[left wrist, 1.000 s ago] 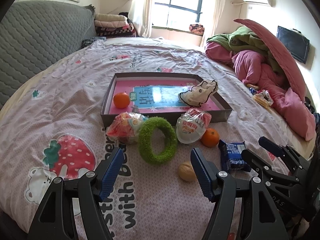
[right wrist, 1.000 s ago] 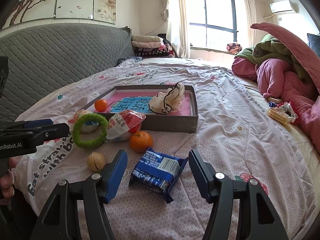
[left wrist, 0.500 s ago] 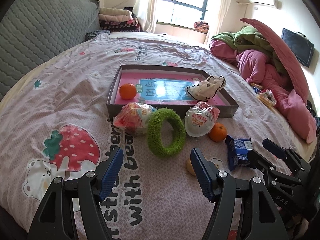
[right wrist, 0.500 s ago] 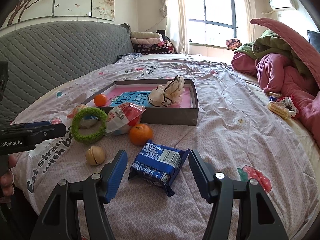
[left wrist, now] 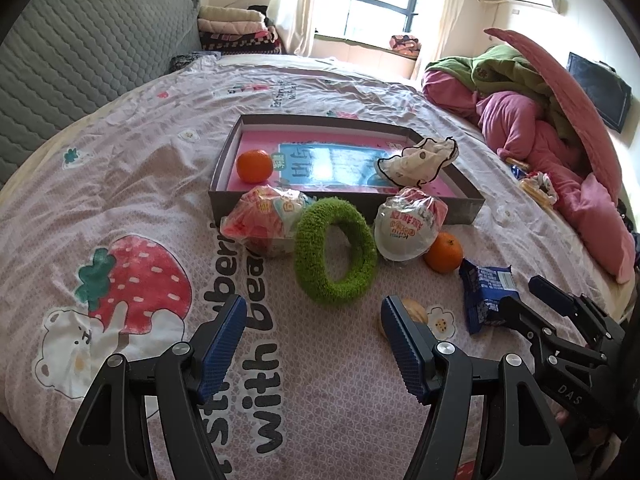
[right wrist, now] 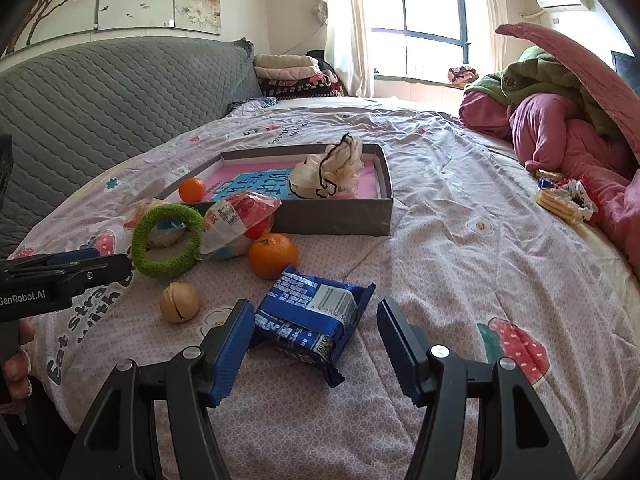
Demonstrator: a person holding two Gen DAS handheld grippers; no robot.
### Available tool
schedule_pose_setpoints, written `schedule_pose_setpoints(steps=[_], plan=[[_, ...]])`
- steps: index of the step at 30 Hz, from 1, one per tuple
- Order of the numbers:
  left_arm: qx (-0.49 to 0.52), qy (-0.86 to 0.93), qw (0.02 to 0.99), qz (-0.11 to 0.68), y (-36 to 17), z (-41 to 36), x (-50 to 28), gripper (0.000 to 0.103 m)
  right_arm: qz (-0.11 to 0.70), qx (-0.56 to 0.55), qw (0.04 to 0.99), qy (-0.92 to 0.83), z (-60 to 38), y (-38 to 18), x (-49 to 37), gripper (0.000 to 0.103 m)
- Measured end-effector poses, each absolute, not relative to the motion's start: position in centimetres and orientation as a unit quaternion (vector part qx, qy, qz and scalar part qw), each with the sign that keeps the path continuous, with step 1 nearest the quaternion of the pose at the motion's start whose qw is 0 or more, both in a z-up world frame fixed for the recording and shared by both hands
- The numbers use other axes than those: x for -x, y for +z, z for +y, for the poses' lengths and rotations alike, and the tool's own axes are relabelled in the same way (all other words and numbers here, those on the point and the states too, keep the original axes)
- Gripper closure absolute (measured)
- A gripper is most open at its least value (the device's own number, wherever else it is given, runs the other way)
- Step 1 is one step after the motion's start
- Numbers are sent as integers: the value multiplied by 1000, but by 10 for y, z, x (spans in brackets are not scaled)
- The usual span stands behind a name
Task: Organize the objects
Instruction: 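Lower right gripper onto the blue snack packet and close on it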
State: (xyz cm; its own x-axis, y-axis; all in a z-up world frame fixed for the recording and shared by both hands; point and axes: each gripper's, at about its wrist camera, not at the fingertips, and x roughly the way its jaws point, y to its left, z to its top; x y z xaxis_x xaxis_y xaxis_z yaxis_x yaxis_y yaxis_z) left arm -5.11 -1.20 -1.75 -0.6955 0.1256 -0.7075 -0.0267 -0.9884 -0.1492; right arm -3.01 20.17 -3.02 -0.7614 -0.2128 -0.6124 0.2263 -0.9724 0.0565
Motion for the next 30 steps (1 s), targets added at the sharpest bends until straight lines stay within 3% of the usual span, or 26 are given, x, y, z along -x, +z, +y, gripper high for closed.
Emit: schedule_pose_setpoints(steps=[30], plan=[[385,920,23,-76,-31,-15,68,32,11,-354,64,-933,176,-54,41,36]])
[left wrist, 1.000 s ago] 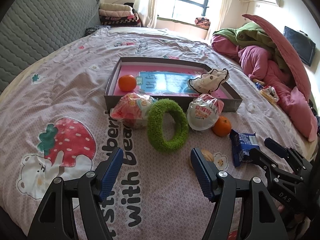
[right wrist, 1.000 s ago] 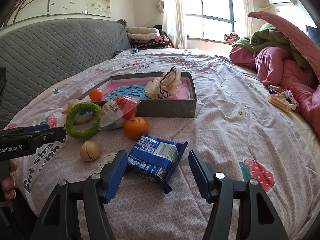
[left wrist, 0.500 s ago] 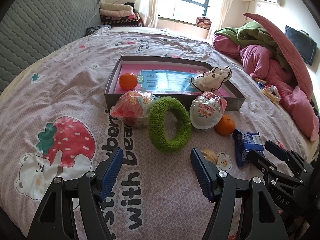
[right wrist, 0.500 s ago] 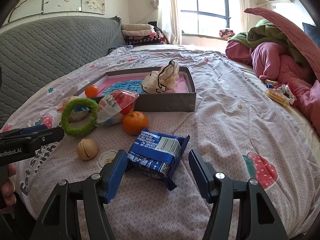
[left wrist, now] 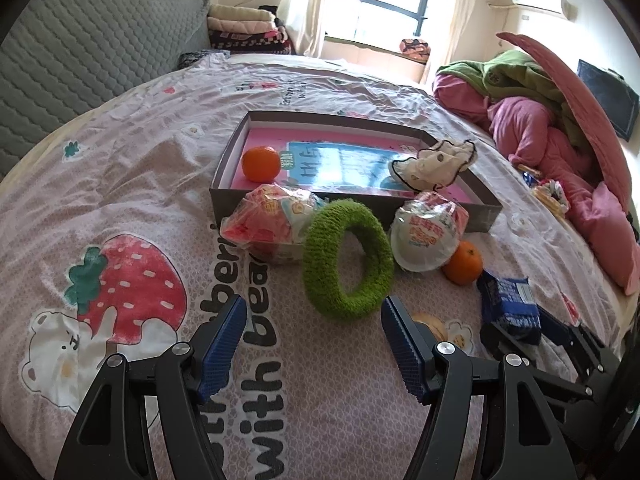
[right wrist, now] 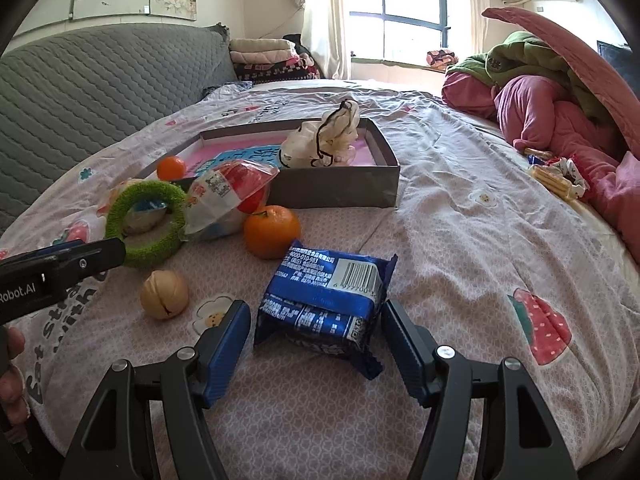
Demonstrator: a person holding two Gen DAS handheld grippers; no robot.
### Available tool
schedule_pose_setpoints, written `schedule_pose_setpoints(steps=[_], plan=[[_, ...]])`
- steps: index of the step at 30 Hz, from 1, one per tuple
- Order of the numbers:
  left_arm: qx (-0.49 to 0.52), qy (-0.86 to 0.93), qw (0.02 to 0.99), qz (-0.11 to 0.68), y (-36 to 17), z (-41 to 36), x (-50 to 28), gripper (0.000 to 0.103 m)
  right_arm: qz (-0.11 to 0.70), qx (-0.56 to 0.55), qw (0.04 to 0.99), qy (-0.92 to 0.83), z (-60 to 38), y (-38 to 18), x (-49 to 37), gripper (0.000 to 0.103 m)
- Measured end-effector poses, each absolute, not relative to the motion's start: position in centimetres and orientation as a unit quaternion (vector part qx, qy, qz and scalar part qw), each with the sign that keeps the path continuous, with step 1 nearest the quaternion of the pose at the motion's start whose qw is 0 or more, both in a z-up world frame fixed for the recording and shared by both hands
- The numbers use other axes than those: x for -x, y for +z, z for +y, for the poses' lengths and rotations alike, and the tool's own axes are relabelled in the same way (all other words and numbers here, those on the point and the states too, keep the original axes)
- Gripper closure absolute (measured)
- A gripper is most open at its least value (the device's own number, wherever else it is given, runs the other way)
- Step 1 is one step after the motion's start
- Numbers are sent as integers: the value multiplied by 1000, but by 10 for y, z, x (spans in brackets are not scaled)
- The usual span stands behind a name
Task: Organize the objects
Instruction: 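Lower right gripper onto the blue snack packet and close on it, then grasp the green fuzzy ring with left gripper while right gripper lifts the packet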
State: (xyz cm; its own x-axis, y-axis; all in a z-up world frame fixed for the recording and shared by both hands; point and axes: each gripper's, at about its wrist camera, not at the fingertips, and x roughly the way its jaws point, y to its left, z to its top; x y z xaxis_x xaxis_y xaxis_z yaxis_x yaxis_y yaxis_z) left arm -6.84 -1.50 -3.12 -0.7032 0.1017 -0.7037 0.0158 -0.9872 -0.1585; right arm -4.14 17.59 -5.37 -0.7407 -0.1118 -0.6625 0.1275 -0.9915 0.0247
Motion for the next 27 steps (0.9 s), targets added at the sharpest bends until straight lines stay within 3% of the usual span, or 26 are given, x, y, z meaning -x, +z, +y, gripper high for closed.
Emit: schedule_pose_setpoints(steps=[15,23,27], plan=[[395,912,7,-114,-46,-30,87,33,32,-347,65,-935,173,-63,44,37],[405,904,17,-140,-51,-32,92,60,31,-346,71,-935,174,-64,45,38],[407,899,29,-158,-54,-32,93,67,24,-343,70,-936,178,-64,45,44]])
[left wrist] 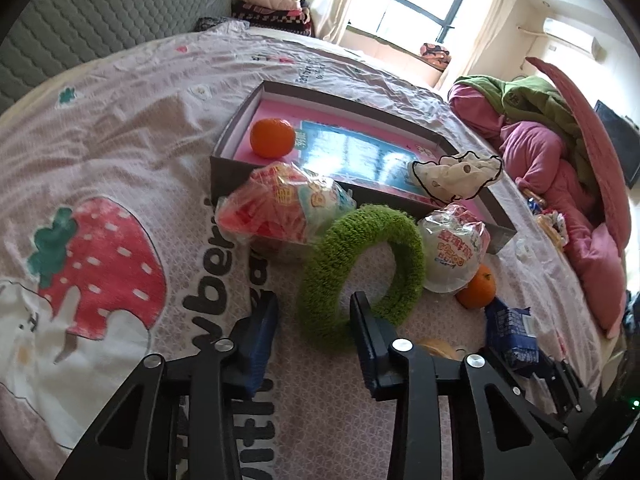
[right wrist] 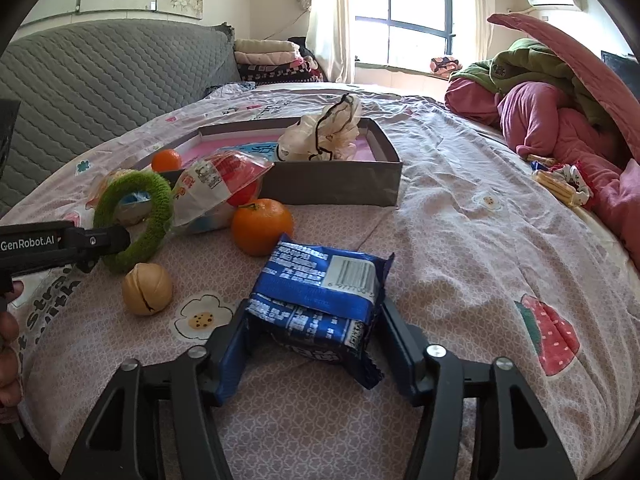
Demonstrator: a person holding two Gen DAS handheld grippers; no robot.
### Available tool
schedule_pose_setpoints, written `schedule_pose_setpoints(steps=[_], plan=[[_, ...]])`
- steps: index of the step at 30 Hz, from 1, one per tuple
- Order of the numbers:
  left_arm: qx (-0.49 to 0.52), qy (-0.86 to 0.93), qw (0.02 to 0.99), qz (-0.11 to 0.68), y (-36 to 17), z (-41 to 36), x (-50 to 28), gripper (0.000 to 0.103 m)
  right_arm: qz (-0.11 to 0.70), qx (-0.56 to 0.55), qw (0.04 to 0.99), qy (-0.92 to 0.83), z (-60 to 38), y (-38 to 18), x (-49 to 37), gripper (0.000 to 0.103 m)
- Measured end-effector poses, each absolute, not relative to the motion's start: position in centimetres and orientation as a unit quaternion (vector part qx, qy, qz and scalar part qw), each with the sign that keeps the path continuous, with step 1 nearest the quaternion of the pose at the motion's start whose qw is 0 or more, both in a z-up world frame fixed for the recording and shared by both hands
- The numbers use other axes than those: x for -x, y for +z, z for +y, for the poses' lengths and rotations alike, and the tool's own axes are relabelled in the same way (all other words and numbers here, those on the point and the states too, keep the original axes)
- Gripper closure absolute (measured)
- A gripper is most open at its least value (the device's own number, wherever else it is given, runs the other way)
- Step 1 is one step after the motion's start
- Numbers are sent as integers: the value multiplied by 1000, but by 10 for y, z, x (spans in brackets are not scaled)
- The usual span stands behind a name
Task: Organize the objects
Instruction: 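Grasp the green fuzzy ring with left gripper while right gripper lifts the packet, then lift the green ring with left gripper while right gripper carries packet toward box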
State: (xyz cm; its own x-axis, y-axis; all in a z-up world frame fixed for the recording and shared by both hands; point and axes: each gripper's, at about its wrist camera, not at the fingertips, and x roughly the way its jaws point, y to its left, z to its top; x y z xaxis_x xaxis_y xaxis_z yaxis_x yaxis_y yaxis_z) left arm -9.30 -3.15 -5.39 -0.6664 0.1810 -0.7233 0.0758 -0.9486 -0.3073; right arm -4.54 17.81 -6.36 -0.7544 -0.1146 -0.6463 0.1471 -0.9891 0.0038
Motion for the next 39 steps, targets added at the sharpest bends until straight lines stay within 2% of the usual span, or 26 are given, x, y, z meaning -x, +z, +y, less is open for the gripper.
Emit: schedule_pose_setpoints(steps=[4,10,26,39], plan=[[406,899,36,-160,-54,-29,93,79,20,-342,74,-937,180,-64,46,47],[406,898,35,-166,-56,-31,91,87,20,-334,75,-939,183,-62,45,48],[366,921,37,-132,-34,-25,71,88,7,-304,88,-949,191,-49,37,48],[340,933,32,-111,-17,-21,59,88,26,-285,90,-954,185,-38,29,48]])
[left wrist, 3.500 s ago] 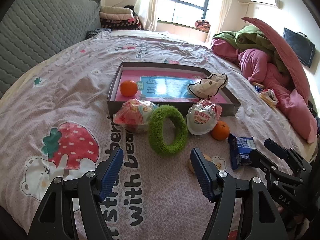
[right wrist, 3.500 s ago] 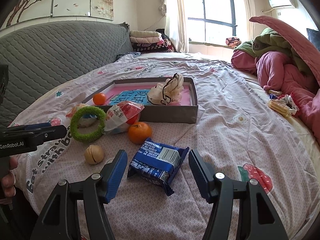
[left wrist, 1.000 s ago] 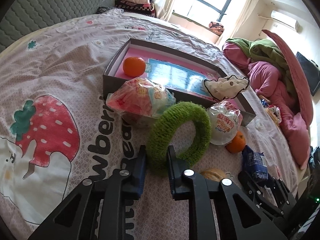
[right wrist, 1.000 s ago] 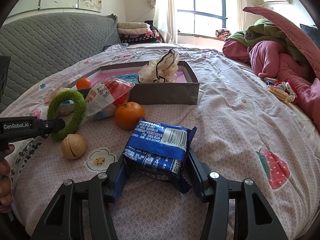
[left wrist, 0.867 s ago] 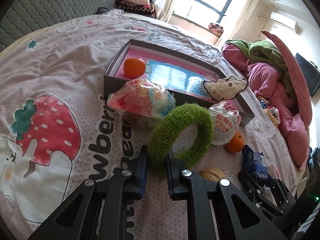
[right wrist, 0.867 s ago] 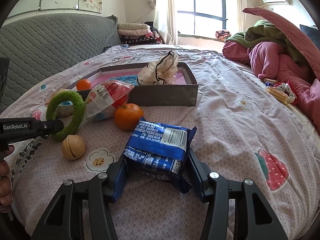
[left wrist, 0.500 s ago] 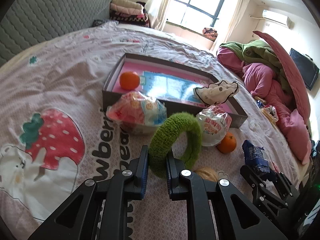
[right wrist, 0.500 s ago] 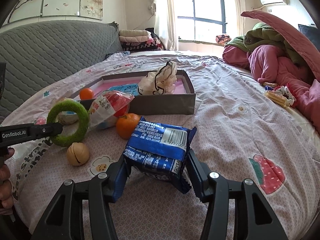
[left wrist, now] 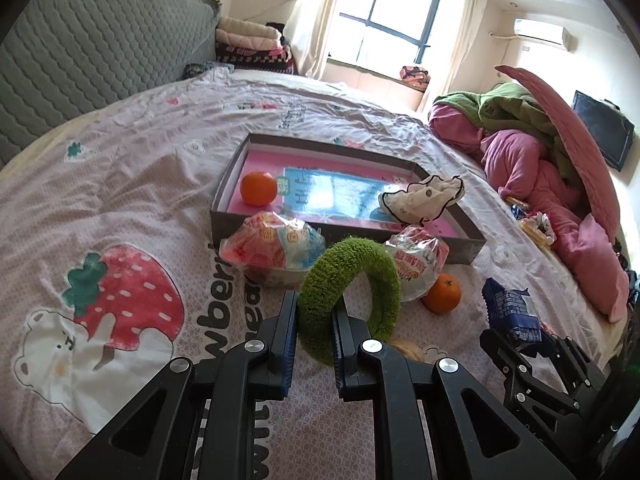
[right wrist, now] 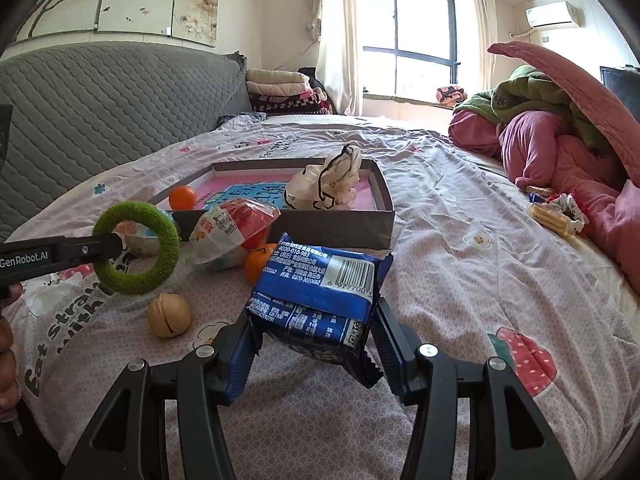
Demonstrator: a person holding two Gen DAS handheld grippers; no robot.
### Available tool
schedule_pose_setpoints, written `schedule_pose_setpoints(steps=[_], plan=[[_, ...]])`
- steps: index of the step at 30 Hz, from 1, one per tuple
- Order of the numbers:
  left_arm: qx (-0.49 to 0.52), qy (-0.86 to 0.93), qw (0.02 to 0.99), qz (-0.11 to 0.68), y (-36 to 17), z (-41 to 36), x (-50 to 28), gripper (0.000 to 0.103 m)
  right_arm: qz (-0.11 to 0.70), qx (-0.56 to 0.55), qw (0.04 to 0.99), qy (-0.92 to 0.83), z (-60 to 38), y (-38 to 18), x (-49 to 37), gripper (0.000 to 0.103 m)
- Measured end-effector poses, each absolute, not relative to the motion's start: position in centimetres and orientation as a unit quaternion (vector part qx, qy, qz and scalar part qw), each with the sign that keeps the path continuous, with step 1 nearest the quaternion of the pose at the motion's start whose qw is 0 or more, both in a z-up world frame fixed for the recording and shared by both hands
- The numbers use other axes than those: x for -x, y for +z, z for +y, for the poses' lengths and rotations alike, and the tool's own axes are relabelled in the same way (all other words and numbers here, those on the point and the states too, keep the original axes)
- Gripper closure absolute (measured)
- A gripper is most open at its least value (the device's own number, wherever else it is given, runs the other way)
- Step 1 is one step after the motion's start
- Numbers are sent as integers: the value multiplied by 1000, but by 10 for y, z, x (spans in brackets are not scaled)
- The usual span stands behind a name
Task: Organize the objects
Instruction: 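Lift the green ring with left gripper while right gripper carries packet toward box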
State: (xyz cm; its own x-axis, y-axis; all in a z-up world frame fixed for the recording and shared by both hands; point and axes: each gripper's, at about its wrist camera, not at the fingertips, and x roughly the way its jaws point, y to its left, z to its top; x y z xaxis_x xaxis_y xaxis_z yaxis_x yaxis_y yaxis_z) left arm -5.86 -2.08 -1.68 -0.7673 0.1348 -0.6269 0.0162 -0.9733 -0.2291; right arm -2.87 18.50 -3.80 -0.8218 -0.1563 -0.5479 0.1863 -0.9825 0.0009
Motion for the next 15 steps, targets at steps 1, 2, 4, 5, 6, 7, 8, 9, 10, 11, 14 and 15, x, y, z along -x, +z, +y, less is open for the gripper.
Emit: schedule_pose_setpoints(steps=[1,2,4,5,6,7,8,9,10,11,14,15], plan=[[338,934,31,-109,-15,-20,57,88,27,-283,89,-954,185,-37,28,48],[335,935,31,-107,-14,-20,56,88,28,-282,89,-955,185,-36,28,48],[331,938,30,-103,-11,-20,54,88,29,-278,89,-956,184,-34,26,48],[329,938,30,-102,-10,-19,53,88,31,-277,89,-956,184,-33,26,48],[328,939,30,-101,-8,-19,52,88,34,-274,88,-957,183,-32,25,48],[326,939,30,-101,-7,-18,51,88,36,-272,88,-958,183,-31,24,48],[325,940,30,-100,-6,-18,50,88,37,-271,88,-958,183,-31,24,48],[323,941,29,-98,-5,-17,49,88,39,-269,88,-958,182,-30,23,48],[322,941,29,-97,-4,-17,49,88,40,-268,88,-959,182,-30,23,48],[321,942,29,-97,-3,-17,48,88,41,-266,88,-959,182,-29,23,48],[318,943,28,-93,-1,-16,46,88,43,-263,91,-960,181,-26,21,48],[317,943,28,-94,0,-17,46,88,44,-261,92,-960,180,-25,21,48]])
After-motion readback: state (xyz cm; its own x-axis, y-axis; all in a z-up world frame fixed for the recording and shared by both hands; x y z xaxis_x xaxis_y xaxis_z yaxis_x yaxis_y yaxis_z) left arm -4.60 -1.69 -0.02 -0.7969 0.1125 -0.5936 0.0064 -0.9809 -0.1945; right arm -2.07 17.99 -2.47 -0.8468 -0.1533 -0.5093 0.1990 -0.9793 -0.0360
